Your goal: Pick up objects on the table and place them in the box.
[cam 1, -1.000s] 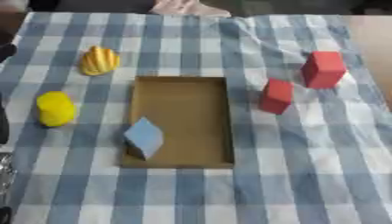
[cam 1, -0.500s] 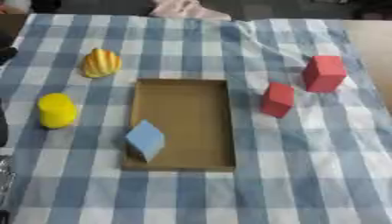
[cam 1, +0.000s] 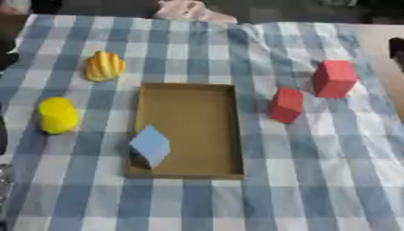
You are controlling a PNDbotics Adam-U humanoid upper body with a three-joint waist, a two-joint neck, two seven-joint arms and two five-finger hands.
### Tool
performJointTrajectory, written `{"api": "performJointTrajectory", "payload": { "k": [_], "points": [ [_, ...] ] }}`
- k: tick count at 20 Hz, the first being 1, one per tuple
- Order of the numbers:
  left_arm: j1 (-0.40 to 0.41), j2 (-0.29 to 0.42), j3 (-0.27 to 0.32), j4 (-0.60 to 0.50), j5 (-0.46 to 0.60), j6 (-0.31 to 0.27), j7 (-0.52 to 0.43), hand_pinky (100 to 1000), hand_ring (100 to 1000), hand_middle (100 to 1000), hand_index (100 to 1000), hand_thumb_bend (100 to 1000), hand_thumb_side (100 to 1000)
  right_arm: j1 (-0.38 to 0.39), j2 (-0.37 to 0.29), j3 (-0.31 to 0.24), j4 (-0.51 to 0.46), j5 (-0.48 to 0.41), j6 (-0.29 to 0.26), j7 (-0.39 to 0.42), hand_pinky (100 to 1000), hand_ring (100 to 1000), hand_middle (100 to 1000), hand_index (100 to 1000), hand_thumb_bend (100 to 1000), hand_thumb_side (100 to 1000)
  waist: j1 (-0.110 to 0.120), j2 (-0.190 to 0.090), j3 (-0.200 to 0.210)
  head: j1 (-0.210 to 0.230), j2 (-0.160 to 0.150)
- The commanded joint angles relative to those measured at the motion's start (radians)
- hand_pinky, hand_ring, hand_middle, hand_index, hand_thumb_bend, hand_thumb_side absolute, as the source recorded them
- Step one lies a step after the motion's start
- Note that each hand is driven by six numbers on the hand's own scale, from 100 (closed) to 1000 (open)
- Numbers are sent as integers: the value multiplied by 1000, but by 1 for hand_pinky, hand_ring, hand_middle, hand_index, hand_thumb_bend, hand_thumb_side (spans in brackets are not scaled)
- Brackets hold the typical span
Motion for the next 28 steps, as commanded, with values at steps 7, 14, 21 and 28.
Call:
{"api": "performJointTrajectory", "payload": {
  "k": [7,14,21,28],
  "points": [
    [-13,24,0,-19,1,-1,-4,818,786,693,826,136,811,-22,-30,22,64,69,-41,35,814,910,867,918,100,523,0,-16,2,0,-21],
    [-14,22,-2,-19,2,1,-6,818,787,693,827,137,814,-65,-2,29,99,65,-23,34,838,938,886,955,100,560,0,-12,3,-1,-21],
    [-14,21,-3,-19,3,2,-7,819,788,693,827,137,818,-91,24,47,108,41,-30,95,878,976,875,969,100,235,-1,-2,6,-2,-20],
    [-18,20,-4,-19,3,3,-9,819,789,694,827,137,820,-111,38,53,95,18,-28,143,895,988,876,969,100,192,-2,6,10,-3,-23]
  ]
}}
